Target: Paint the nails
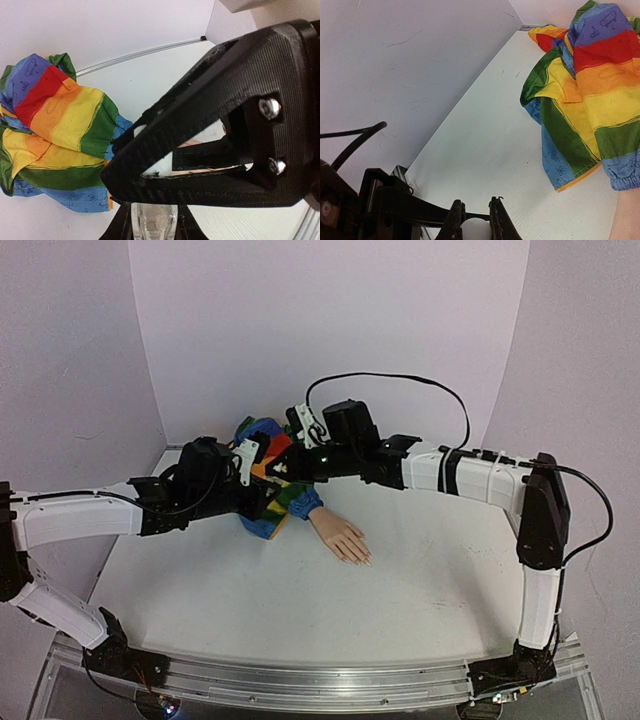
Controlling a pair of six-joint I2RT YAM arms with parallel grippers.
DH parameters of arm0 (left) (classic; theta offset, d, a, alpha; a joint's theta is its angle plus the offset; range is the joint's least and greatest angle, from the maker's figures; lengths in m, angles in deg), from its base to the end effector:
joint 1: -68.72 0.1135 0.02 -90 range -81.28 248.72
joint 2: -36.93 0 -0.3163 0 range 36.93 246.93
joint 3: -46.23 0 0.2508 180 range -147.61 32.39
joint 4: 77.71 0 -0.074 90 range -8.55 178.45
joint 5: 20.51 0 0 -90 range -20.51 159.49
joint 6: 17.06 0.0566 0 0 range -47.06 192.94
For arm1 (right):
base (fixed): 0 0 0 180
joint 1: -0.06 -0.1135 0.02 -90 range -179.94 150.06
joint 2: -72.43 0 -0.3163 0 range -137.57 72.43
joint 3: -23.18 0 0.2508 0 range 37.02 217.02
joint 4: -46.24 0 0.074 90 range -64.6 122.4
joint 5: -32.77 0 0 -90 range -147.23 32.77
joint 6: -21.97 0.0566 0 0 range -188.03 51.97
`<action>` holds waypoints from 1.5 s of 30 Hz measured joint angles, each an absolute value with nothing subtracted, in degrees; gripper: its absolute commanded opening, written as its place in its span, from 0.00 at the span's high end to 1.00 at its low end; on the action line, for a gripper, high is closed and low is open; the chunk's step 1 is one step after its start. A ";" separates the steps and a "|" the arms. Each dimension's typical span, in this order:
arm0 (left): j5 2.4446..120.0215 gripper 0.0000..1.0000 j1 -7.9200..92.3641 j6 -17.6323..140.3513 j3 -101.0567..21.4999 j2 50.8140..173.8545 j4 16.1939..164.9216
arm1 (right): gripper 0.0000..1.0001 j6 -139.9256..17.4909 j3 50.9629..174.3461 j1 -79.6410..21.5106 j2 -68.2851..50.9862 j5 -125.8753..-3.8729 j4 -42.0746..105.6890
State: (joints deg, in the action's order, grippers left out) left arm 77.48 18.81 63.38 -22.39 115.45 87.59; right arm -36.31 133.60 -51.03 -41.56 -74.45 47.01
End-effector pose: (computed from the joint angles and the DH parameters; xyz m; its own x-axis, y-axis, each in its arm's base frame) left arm 0.2136 -0.2415 0.3262 -0.3767 0.1921 -0.9062 0.6223 0.7771 -0.0939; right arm 0.3179 0.4205 0.3806 -0.5145 0.1621 -0.8420 -0.7741 0.3346 0.5374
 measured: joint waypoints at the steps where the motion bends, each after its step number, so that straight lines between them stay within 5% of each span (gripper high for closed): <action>1: 75.54 1.00 19.31 63.29 -22.39 115.17 87.44 | 1.00 -37.20 133.49 -50.74 -41.48 -75.84 47.04; 13: 12.68 1.00 29.83 60.64 -29.28 117.00 87.11 | 1.00 -55.65 126.32 -46.15 -31.60 -113.77 48.41; 18: 0.83 1.00 29.24 58.90 -31.36 118.25 89.01 | 0.99 -58.21 124.33 -47.36 -28.25 -119.45 49.99; 19: 0.28 1.00 29.11 58.81 -31.33 118.25 88.92 | 0.91 -58.49 123.85 -47.62 -27.92 -119.51 50.23; 23: 4.02 1.00 28.84 58.81 -30.44 117.83 89.43 | 0.50 -59.32 121.92 -47.68 -26.33 -115.51 50.21; 28: 22.64 1.00 28.65 59.38 -25.87 113.66 89.99 | 0.22 -60.00 119.26 -47.88 -24.67 -105.85 48.00; 38: 56.65 1.00 22.59 67.03 -21.93 106.95 89.82 | 0.20 -54.47 120.46 -48.06 -24.65 -90.25 44.09; 45: 69.70 1.00 20.95 69.76 -21.93 107.93 89.49 | 0.33 -47.69 127.32 -49.41 -26.98 -81.07 44.06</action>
